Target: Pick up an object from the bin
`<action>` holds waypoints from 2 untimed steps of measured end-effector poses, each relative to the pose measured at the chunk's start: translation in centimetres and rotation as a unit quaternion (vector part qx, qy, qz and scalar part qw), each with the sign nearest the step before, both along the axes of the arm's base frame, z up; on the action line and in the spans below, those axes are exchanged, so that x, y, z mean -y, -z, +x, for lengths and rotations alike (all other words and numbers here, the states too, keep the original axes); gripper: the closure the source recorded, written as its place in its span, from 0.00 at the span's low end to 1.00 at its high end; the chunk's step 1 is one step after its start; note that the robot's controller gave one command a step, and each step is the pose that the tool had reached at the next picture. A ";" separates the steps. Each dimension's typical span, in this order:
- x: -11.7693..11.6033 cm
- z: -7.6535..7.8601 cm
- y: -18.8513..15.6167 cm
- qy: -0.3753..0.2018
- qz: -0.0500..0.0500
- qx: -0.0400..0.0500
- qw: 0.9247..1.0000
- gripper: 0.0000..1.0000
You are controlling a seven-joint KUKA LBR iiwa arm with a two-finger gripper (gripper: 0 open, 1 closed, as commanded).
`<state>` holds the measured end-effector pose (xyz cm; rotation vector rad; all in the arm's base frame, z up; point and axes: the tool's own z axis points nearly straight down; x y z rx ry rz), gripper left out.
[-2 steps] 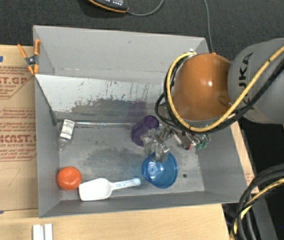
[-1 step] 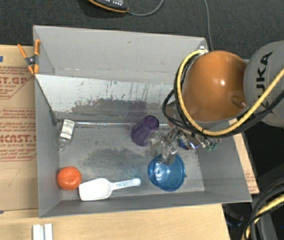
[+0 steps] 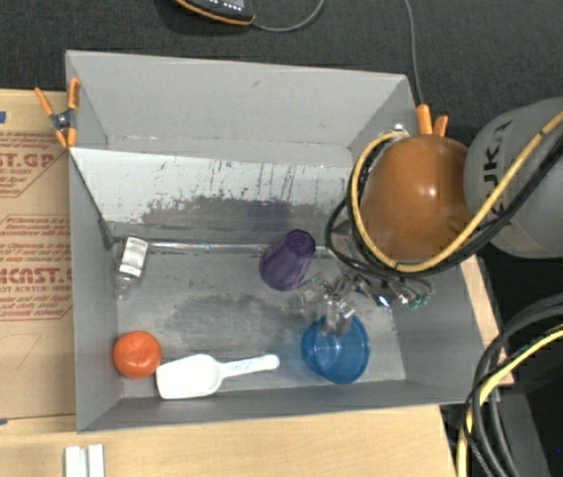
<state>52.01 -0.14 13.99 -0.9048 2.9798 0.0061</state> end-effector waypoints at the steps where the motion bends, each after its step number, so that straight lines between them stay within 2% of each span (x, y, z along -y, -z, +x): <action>1: 0.5 -0.1 1.6 -0.004 0.000 -0.003 1.000 1.00; 2: 1.0 0.3 1.4 -0.019 0.001 -0.009 1.000 1.00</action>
Offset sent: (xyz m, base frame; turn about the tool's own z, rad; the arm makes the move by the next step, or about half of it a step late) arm 0.0319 -0.0451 0.0095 -0.0795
